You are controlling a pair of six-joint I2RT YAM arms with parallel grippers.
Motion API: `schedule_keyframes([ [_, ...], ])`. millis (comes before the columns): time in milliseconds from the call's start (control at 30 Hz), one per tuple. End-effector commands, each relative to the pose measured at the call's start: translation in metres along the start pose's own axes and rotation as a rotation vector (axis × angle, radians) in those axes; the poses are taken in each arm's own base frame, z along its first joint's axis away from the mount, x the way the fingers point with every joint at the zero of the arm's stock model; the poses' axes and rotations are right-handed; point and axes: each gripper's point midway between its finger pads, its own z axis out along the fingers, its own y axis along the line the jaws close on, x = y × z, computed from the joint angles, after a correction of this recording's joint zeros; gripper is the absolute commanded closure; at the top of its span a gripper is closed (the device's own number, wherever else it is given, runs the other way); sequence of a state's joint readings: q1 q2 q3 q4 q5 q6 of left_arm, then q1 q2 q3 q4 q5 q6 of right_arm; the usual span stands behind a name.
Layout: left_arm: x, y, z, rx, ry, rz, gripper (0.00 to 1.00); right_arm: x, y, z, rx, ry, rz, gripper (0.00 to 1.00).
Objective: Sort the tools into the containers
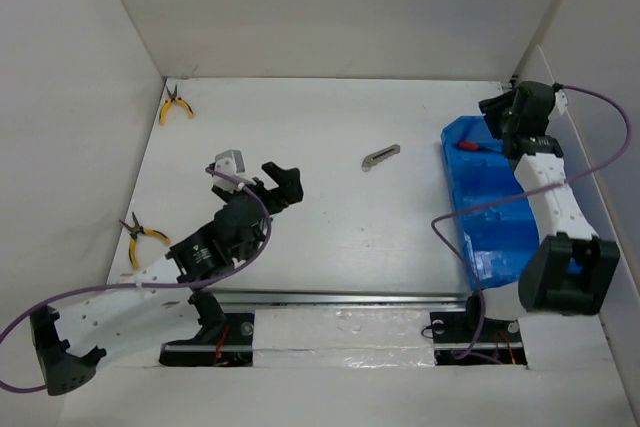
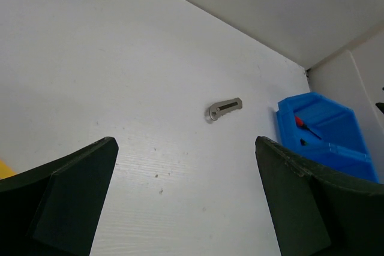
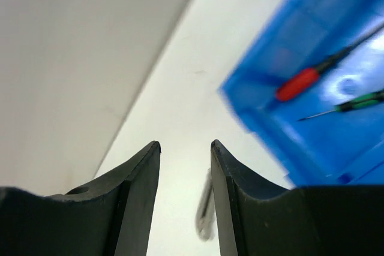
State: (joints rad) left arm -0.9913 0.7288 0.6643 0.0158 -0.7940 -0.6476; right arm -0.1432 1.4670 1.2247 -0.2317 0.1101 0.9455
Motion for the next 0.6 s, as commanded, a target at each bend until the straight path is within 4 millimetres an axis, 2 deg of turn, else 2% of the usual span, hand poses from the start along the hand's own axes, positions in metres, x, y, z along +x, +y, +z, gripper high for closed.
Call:
schedule_keyframes([
  [0, 0.001, 0.001, 0.006, -0.109, 0.036, -0.096, 0.01, 0.025, 0.070, -0.056, -0.339, 0.061, -0.109, 0.55],
  [33, 0.004, 0.003, 0.009, -0.129, 0.058, -0.076, 0.01, 0.028, 0.079, -0.077, -0.391, 0.064, -0.127, 0.55],
  [67, 0.003, -0.004, 0.013, -0.115, 0.089, -0.070, 0.01, 0.046, 0.079, -0.087, -0.428, 0.115, -0.157, 0.55],
  [100, 0.007, -0.006, 0.017, -0.104, 0.119, -0.044, 0.01, 0.068, 0.089, -0.102, -0.480, 0.163, -0.187, 0.54],
  [133, 0.015, -0.010, 0.024, -0.084, 0.158, 0.041, 0.01, 0.074, 0.098, -0.122, -0.537, 0.163, -0.221, 0.54],
  [167, 0.024, -0.023, 0.026, -0.010, 0.225, 0.063, 0.01, 0.090, 0.097, -0.132, -0.568, 0.190, -0.261, 0.54],
  [200, 0.036, -0.035, 0.033, 0.087, 0.291, 0.137, 0.01, 0.107, 0.106, -0.153, -0.629, 0.202, -0.317, 0.54],
  [233, 0.034, -0.031, 0.042, 0.084, 0.273, 0.185, 0.01, 0.121, 0.106, -0.158, -0.645, 0.232, -0.343, 0.54],
  [267, 0.044, -0.050, 0.038, 0.211, 0.347, 0.214, 0.01, 0.123, 0.107, -0.168, -0.658, 0.217, -0.353, 0.54],
  [300, 0.046, -0.050, 0.044, 0.242, 0.365, 0.249, 0.01, 0.133, 0.102, -0.171, -0.656, 0.234, -0.363, 0.54],
  [333, 0.057, -0.051, 0.046, 0.259, 0.406, 0.292, 0.01, 0.142, 0.102, -0.178, -0.676, 0.252, -0.373, 0.53],
  [367, 0.047, -0.057, 0.050, 0.279, 0.397, 0.345, 0.01, 0.145, 0.100, -0.183, -0.687, 0.260, -0.371, 0.53],
  [400, 0.047, -0.056, 0.053, 0.263, 0.408, 0.376, 0.02, 0.150, 0.093, -0.181, -0.681, 0.273, -0.370, 0.53],
  [433, 0.057, -0.043, 0.057, 0.213, 0.467, 0.427, 0.01, 0.152, 0.090, -0.183, -0.690, 0.278, -0.378, 0.53],
  [467, 0.058, -0.042, 0.058, 0.210, 0.488, 0.461, 0.02, 0.157, 0.088, -0.187, -0.702, 0.292, -0.389, 0.53],
  [500, 0.050, -0.045, 0.063, 0.223, 0.482, 0.520, 0.03, 0.156, 0.087, -0.189, -0.713, 0.284, -0.392, 0.53],
  [533, 0.061, -0.037, 0.063, 0.210, 0.539, 0.575, 0.04, 0.159, 0.079, -0.186, -0.701, 0.286, -0.404, 0.53],
  [567, 0.059, -0.036, 0.065, 0.221, 0.557, 0.600, 0.05, 0.151, 0.082, -0.184, -0.709, 0.252, -0.390, 0.52],
])
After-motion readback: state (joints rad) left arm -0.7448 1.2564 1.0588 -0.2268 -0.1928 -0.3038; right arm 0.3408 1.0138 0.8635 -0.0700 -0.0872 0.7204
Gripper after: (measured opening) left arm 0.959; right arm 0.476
